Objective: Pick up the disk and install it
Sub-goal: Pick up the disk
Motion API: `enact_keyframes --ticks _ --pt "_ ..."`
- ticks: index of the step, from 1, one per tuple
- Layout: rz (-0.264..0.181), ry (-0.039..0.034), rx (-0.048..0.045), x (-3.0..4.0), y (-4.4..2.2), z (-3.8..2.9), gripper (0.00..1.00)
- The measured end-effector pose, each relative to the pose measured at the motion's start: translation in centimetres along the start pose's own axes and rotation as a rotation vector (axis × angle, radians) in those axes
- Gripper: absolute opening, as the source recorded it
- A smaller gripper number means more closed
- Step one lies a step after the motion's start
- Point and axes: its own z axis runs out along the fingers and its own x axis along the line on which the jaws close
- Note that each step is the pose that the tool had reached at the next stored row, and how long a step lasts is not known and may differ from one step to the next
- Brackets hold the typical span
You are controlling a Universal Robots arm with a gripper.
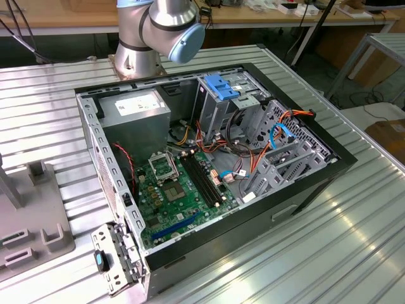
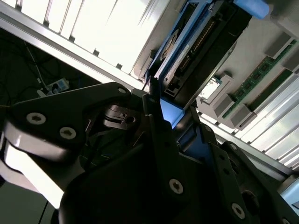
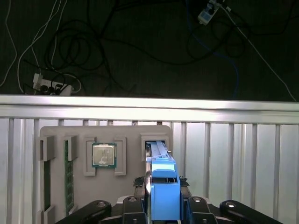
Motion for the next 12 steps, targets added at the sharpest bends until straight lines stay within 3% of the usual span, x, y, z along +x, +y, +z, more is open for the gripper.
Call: enact_keyframes --ticks 8,12 --pt "0.0 0.0001 -0.0002 0.0 0.0 -0.07 0.37" --pt "0.0 0.0002 -0.0002 -0.02 0.0 -0.76 0.37"
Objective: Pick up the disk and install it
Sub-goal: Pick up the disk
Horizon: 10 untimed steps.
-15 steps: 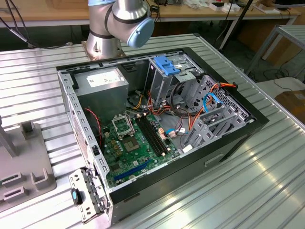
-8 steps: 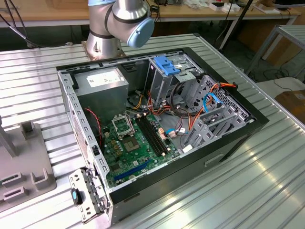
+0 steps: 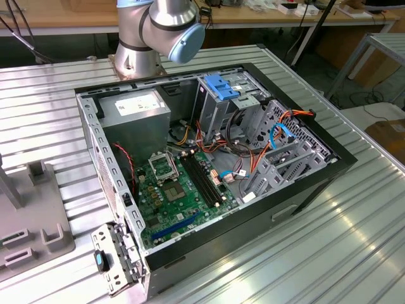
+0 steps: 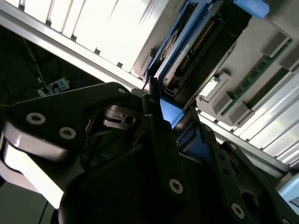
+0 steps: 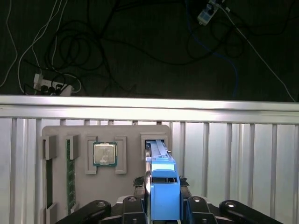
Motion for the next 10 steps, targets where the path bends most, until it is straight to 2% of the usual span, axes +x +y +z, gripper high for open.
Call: enact_keyframes --ticks 10 --pt "0.0 0.0046 -0.0002 0.0 0.01 -0.25 0.37"
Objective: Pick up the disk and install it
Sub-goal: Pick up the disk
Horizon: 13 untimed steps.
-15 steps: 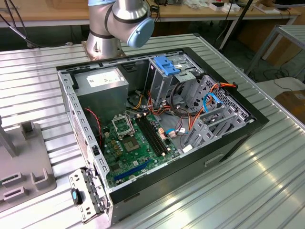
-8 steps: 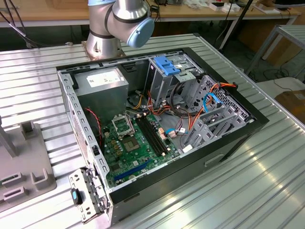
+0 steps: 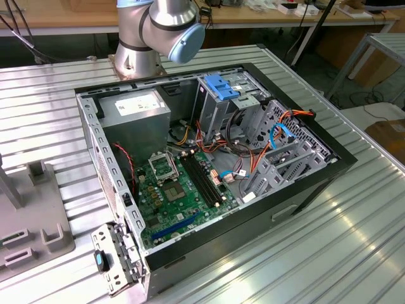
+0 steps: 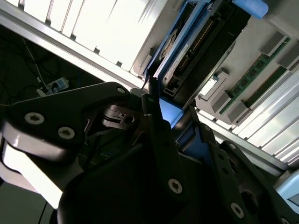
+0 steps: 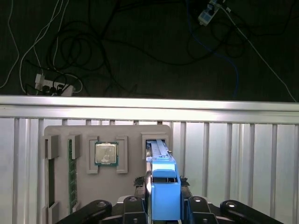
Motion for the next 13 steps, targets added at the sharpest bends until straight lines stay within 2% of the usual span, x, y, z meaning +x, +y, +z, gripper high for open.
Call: enact_keyframes --ticks 3,13 --pt "0.0 0.0 0.0003 -0.01 0.0 -0.2 0.37" --pt "0.0 0.0001 0.0002 -0.01 0.0 -0.28 0.37"
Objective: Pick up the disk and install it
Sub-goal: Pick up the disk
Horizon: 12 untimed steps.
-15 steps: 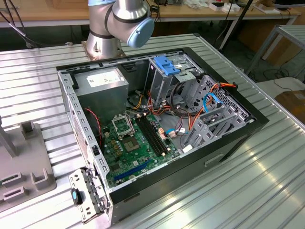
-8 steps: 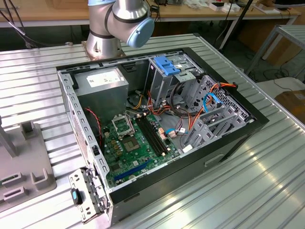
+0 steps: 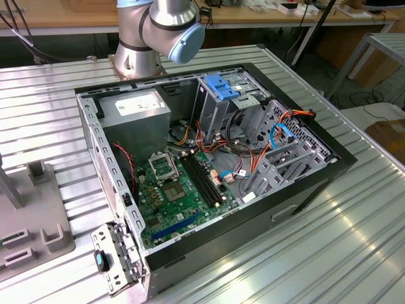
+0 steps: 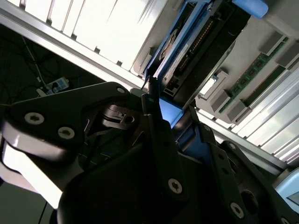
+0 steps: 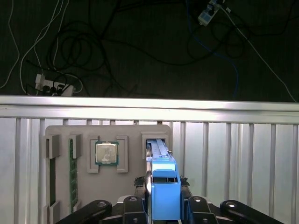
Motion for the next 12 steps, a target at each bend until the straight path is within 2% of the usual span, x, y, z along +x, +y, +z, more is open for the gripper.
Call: enact_keyframes --ticks 4,8,12 --pt "0.0 0.0001 -0.0001 0.0 0.0 -0.02 0.37" --pt "0.0 0.0001 -0.0001 -0.03 0.01 -1.69 0.37" --pt "0.0 0.0 -0.0001 -0.04 0.02 -2.42 0.37"
